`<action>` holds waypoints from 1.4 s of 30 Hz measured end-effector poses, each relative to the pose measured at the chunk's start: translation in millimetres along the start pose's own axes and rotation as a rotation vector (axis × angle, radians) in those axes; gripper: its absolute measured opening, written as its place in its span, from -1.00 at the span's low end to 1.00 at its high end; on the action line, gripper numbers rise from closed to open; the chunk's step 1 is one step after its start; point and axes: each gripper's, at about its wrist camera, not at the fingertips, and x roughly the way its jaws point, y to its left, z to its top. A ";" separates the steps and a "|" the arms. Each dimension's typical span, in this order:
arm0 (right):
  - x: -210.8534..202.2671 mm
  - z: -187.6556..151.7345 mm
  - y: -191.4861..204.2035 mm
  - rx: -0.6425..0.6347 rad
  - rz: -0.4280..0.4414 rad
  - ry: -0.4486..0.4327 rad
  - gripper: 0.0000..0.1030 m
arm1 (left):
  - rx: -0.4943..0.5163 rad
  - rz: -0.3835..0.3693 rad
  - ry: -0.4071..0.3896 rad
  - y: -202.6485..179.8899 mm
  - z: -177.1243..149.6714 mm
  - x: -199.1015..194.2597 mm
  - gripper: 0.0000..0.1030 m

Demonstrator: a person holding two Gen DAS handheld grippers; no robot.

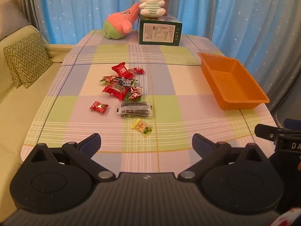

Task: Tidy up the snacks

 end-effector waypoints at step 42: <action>1.2 2.1 9.4 -0.015 0.009 0.015 0.99 | -0.003 -0.026 0.004 -9.0 -0.2 -0.8 0.98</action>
